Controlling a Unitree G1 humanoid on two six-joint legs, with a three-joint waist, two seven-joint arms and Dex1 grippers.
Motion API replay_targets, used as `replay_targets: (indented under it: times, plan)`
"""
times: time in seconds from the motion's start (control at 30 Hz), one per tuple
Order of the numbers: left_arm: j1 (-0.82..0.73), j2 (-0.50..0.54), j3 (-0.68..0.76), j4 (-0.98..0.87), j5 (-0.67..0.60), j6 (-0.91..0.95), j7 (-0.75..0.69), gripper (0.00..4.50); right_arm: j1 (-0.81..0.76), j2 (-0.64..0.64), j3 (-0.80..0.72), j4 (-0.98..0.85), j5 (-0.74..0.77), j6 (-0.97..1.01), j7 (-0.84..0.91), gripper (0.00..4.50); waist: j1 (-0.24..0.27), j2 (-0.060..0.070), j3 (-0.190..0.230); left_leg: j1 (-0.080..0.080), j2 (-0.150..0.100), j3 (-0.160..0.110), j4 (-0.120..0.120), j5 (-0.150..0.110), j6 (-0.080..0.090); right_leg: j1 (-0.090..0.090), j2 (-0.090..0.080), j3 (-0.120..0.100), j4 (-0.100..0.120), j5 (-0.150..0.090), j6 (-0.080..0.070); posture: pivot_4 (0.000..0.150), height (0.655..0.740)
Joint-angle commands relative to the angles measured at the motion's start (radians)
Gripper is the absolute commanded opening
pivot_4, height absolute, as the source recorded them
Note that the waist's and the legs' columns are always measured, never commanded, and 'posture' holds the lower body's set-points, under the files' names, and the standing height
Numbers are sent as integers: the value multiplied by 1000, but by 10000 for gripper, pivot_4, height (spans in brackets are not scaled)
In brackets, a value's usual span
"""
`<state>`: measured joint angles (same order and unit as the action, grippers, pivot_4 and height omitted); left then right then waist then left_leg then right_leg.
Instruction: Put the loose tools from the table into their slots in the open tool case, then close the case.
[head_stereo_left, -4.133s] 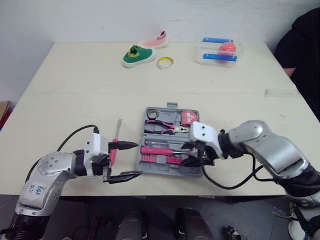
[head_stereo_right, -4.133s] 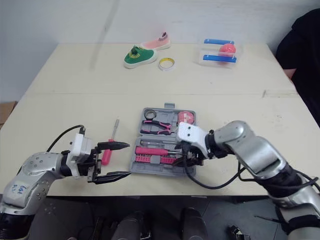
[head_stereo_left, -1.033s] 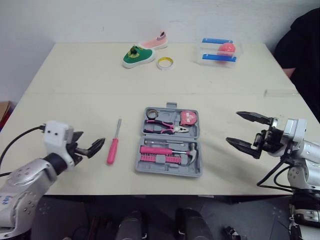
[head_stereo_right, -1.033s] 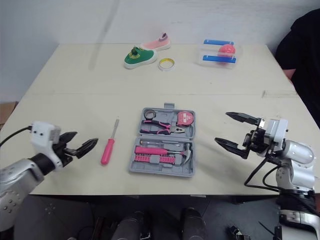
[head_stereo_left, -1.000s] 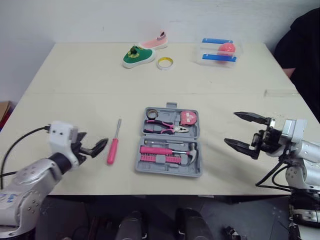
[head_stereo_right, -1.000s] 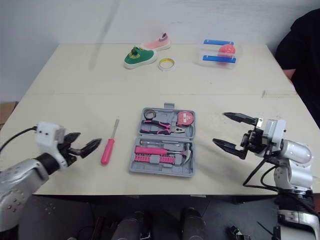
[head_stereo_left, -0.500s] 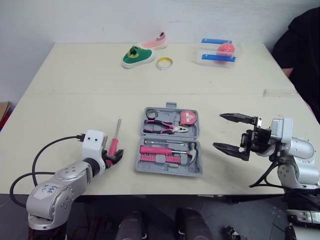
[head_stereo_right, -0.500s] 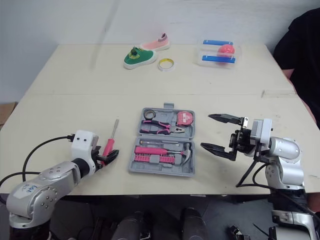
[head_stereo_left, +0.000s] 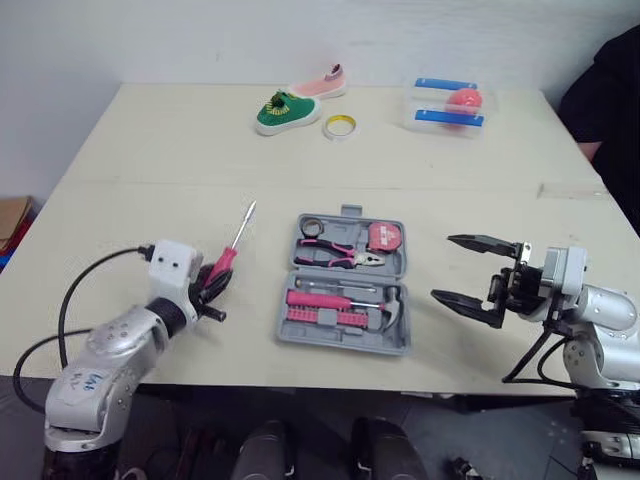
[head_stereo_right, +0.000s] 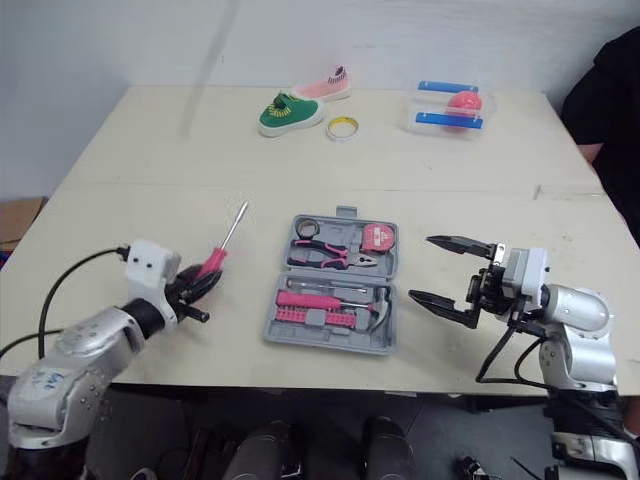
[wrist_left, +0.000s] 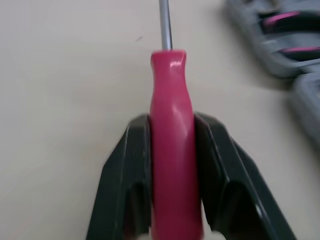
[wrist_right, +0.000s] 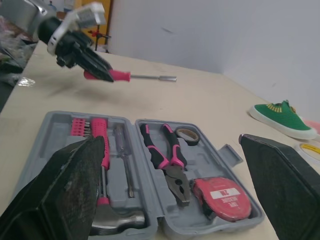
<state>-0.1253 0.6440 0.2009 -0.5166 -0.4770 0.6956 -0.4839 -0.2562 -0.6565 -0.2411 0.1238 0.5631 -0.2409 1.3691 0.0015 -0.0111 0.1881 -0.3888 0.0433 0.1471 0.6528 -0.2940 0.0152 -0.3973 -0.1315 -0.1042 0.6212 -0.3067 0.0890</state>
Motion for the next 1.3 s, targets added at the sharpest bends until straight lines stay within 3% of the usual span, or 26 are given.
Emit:
replay_targets:
  times: [0.03,0.2,0.33,0.53,0.8,1.3]
  plan:
    - [-59,84,-67,25,-32,-146,-278,5521,18,-34,-29,-1,-5,-17,12,45000,-2,0,0,1,0,1,0,0,0,0,0,0,0,0,0,1500,7400]
    - [-184,220,-243,63,-26,-179,-586,5521,39,-53,-34,-26,-5,5,-7,45000,-7,0,0,1,0,2,-1,2,5,-1,2,-2,0,0,0,1500,7400]
    - [-299,244,-398,90,71,-164,-647,5521,59,-64,-40,-63,1,21,-26,45000,-5,1,0,1,1,3,-1,3,5,0,3,-3,1,0,0,1500,7400]
    - [-466,170,-602,163,244,-92,-623,5521,123,-82,-31,-200,37,126,-65,45000,1,0,1,0,-2,1,0,5,8,0,2,-2,2,1,1,1500,7400]
    - [-535,124,-660,157,274,13,-633,5521,120,-90,-29,-250,30,180,-101,45000,-2,-1,2,0,-1,2,2,5,9,0,4,-3,2,1,2,1500,7400]
    - [-507,107,-684,140,298,50,-623,5521,138,-80,-26,-282,24,196,-127,45000,-2,-2,2,-1,-1,1,6,4,10,0,2,-2,4,1,2,1500,7400]
